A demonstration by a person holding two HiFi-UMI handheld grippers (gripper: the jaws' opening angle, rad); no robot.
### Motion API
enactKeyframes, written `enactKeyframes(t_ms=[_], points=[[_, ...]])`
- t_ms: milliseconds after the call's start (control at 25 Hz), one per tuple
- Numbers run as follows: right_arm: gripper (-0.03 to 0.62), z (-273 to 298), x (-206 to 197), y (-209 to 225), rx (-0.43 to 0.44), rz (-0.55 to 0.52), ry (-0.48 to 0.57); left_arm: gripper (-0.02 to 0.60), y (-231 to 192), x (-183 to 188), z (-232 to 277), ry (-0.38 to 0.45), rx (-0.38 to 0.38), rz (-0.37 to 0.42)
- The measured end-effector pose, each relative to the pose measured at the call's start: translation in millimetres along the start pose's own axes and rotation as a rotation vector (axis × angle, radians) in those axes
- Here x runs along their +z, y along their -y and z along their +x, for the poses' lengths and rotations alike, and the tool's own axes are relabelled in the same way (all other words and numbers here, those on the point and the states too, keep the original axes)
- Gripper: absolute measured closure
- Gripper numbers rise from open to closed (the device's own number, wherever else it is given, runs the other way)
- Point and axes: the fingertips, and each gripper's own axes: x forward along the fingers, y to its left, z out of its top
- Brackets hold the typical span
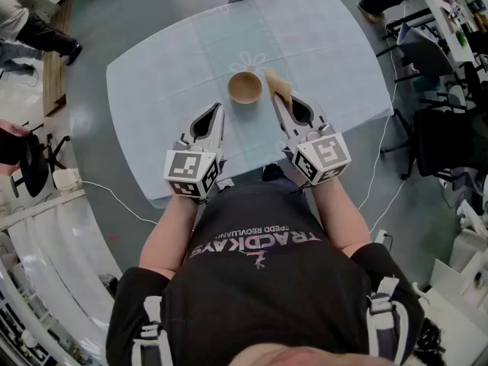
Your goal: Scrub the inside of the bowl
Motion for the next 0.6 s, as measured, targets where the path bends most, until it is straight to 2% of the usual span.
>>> enactKeyframes(t_ms=[440, 600], points=[[0.563, 8.4, -6.7, 7.7, 0.005, 0.011, -0.013, 0.566, -5.8, -5.6, 11.3, -0.009, 0.001, -0.017], [0.562, 15.2, -14.5, 9.8, 0.010, 0.033, -0.020, 0.565, -13.6, -23.9, 18.8, -0.060, 0.002, -0.035]])
